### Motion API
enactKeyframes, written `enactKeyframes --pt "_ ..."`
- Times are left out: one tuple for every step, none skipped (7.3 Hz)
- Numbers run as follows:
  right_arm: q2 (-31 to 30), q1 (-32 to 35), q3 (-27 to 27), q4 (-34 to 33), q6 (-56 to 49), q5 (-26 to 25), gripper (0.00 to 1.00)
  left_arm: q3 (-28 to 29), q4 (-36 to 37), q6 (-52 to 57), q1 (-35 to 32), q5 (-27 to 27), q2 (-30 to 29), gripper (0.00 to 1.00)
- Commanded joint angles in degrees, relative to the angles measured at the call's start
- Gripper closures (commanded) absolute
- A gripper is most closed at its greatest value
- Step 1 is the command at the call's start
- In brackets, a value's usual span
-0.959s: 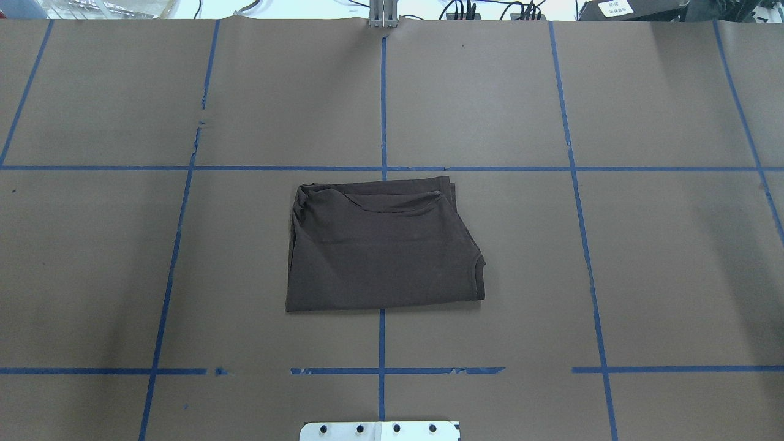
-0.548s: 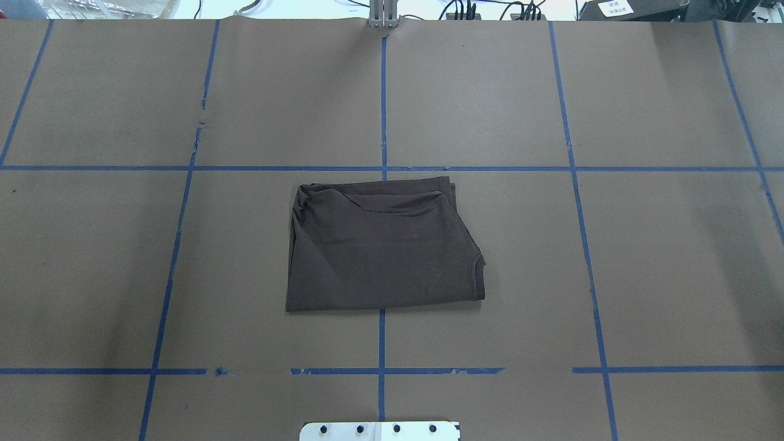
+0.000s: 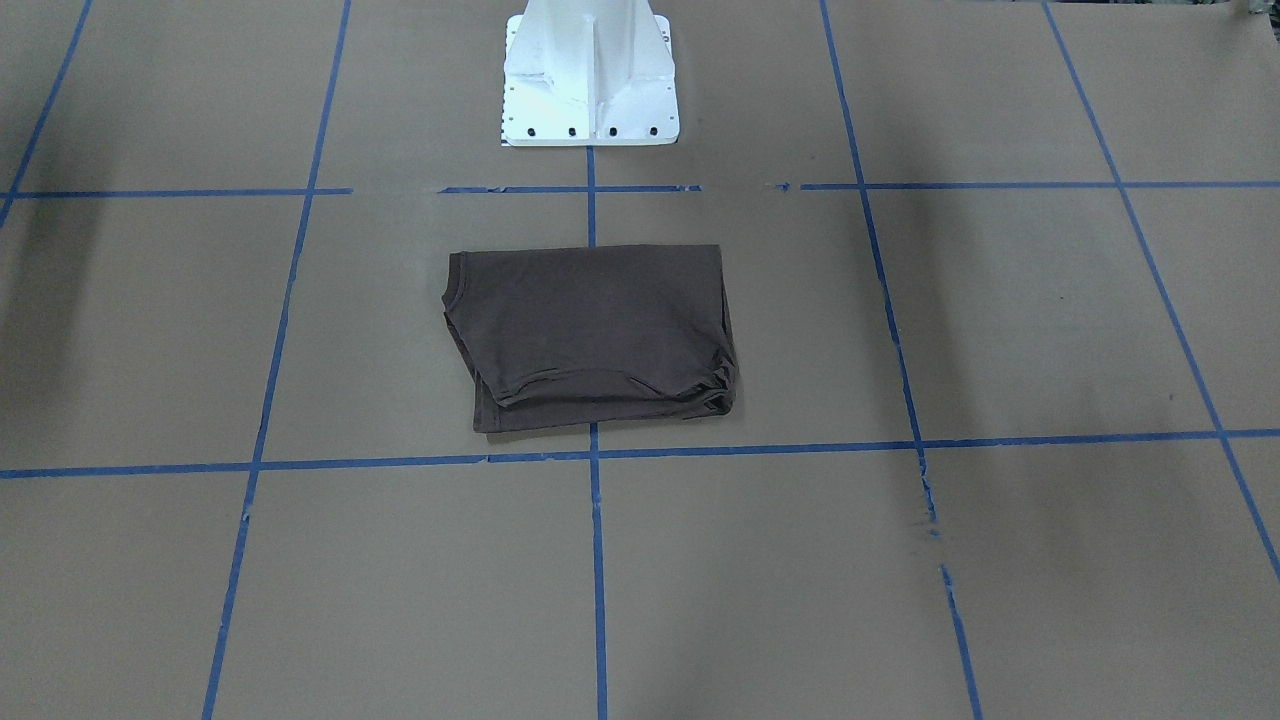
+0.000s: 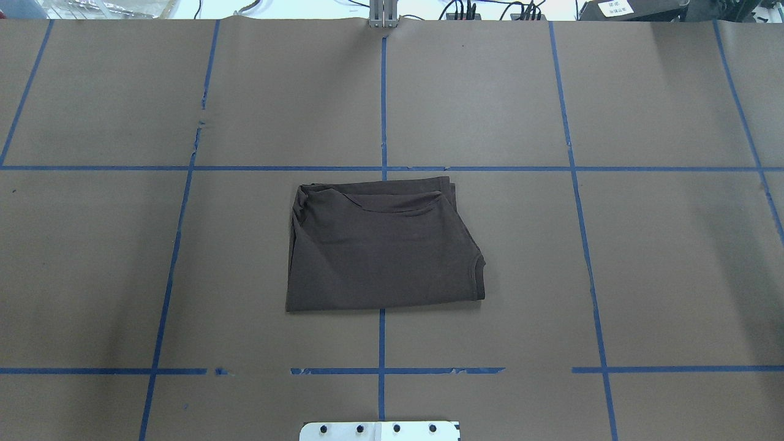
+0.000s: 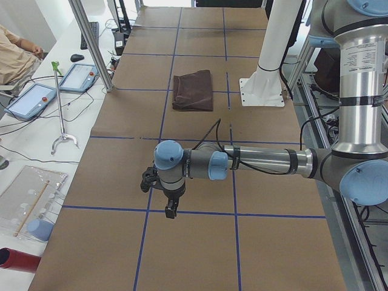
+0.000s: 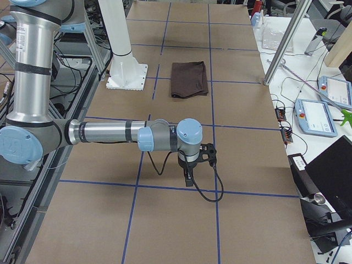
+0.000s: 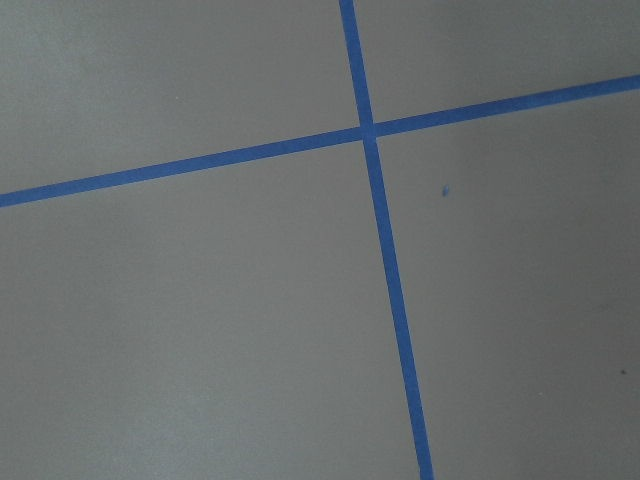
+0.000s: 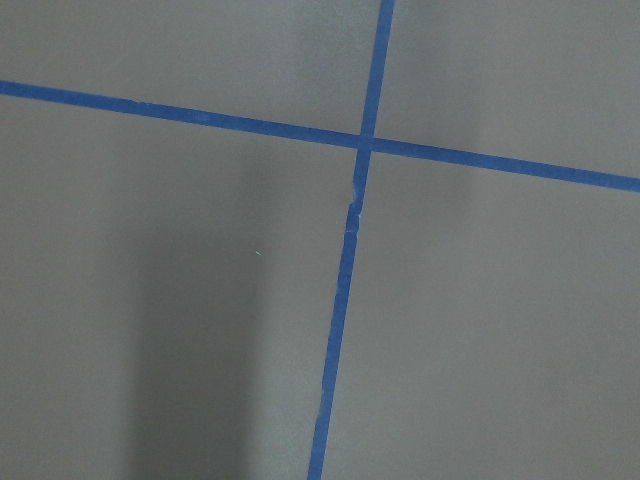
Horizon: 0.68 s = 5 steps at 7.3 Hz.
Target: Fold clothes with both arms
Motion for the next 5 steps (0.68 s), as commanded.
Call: enactKeyframes --pt "0.0 0.0 -0.1 0.0 -0.1 0.0 0.00 -0.1 0.0 0.0 0.0 0.0 -0.1 0.00" --pt "0.0 0.0 -0.1 0.0 -0.1 0.0 0.00 0.0 0.0 0.0 0.0 0.0 -0.1 0.00" --pt "-0.1 0.0 -0.3 0.0 -0.1 -0.1 0.00 -0.1 0.0 0.0 0.1 -0.2 -0.1 0.00" --pt "-0.3 0.0 -0.3 0.0 -0.1 -0.1 0.00 -0.1 0.0 0.0 0.1 -0.2 -0.1 0.00" --pt "-0.3 0.0 -0.3 0.0 -0.1 -0.1 0.00 -0.1 0.0 0.0 0.1 -0.2 -0.1 0.00"
